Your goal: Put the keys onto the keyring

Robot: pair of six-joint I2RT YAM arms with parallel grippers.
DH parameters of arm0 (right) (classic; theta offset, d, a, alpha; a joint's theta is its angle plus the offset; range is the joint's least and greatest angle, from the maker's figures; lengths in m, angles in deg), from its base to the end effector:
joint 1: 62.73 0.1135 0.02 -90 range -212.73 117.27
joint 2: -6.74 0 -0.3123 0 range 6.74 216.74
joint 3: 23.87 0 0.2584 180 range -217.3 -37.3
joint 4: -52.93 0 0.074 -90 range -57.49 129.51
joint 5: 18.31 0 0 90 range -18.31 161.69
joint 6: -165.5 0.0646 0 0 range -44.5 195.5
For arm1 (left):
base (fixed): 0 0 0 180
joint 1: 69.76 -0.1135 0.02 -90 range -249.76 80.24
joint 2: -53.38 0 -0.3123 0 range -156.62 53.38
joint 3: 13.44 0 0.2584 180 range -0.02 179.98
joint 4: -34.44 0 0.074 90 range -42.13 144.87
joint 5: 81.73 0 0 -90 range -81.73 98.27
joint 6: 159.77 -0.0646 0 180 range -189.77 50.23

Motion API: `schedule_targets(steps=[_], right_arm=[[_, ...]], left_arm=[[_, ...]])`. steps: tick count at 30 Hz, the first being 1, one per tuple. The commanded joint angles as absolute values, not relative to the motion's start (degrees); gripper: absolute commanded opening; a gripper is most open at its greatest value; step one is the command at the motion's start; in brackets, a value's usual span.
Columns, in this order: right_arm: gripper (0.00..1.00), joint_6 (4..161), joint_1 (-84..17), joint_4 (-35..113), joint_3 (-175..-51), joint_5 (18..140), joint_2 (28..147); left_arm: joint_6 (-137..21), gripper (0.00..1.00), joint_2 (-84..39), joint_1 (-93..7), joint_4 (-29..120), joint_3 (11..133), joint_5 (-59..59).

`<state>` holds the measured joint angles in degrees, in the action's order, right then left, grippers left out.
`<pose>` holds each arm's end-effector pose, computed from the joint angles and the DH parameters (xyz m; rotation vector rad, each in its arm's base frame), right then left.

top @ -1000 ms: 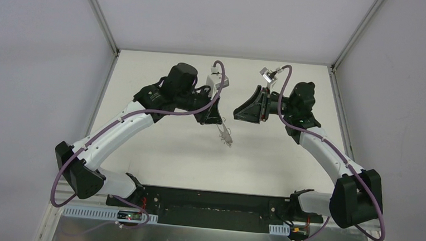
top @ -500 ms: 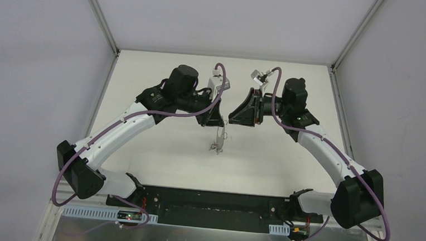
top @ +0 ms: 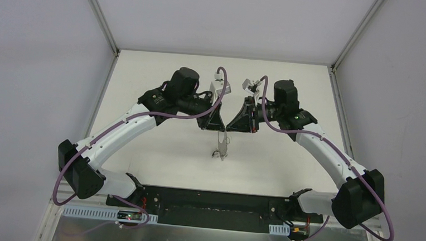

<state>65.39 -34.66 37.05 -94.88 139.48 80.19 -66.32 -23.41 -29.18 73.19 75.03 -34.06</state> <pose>0.2212 0.1858 0.3709 -1.3315 1.3326 1.3157 0.2072 -0.2348 0.4144 1.1264 1.8101 -1.2205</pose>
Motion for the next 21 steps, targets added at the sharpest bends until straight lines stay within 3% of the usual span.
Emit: schedule_targets(steps=[1,6,21], right_arm=[[0.07,62.1,-34.2,35.3,-97.5,140.3,79.5],[0.0,63.1,-34.2,36.1,-97.5,140.9,79.5],[0.0,70.4,-34.9,43.1,-95.7,140.8,79.0]], left_arm=[[-66.9,0.0,-21.2,-28.5,69.9,75.1,-36.6],[-67.4,0.0,-21.0,-28.6,70.0,74.7,-36.4],[-68.0,0.0,-19.5,-28.8,68.2,74.2,-36.3]])
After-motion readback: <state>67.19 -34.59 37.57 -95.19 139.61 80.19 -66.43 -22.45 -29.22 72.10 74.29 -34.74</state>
